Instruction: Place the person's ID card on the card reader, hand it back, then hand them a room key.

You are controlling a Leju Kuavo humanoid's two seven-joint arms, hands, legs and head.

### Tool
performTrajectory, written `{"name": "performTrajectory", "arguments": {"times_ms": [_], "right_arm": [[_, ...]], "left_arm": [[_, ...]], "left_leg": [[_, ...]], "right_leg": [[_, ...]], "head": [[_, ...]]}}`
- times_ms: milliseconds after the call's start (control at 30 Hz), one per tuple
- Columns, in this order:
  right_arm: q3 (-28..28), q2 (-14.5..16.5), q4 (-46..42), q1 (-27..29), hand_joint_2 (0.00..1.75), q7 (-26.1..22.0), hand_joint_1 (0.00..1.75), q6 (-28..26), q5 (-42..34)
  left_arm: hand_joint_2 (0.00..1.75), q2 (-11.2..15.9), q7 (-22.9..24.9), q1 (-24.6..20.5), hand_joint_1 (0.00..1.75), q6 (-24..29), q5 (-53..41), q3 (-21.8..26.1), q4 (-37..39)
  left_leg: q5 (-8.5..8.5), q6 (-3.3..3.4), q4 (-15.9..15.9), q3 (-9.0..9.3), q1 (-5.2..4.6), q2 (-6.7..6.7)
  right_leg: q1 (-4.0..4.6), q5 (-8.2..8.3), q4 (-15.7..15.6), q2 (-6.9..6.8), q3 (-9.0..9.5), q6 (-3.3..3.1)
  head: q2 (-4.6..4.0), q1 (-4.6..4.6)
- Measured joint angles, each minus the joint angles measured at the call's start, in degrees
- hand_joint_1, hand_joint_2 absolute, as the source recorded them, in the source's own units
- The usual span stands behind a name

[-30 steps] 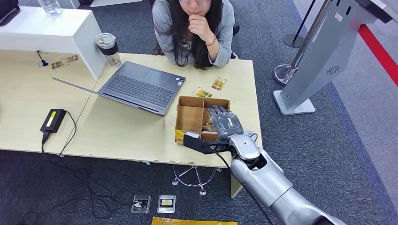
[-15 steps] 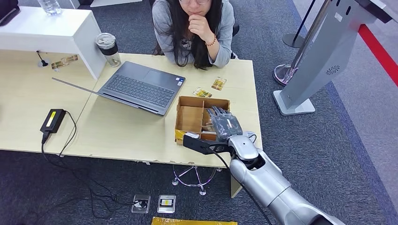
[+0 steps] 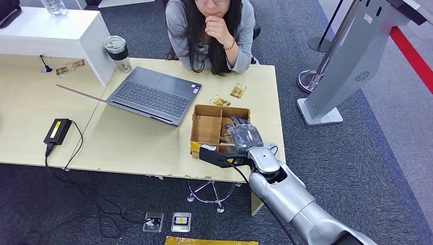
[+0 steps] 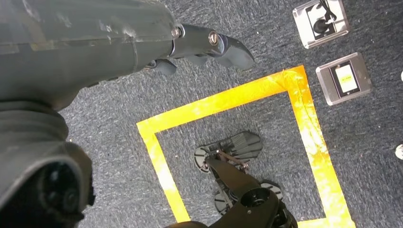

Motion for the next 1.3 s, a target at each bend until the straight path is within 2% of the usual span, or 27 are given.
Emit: {"name": "performTrajectory", "arguments": {"times_ms": [867,1300], "right_arm": [[-0.02,0.85,0.21,-0.68,1.75,-0.64,1.75,0.0,-0.99],[-4.44,-0.2,-5.11,-6.52,1.75,-2.68,1.75,-1.32,-4.52]], "left_arm": [[0.0,-0.01,0.01,0.02,0.0,0.52,0.19,0.0,0.0],[0.0,-0.01,0.0,0.04,0.0,0.51,0.11,-0.04,0.0]], "left_leg": [[0.0,0.0,0.0,0.0,0.0,0.0],[0.02,-0.02,0.01,0.03,0.0,0.02]], "right_leg": [[0.0,0.0,0.0,0.0,0.0,0.0],[0.0,0.02,0.0,0.02,0.0,0.01]], "head": [[0.0,0.0],[0.0,0.0]]}}
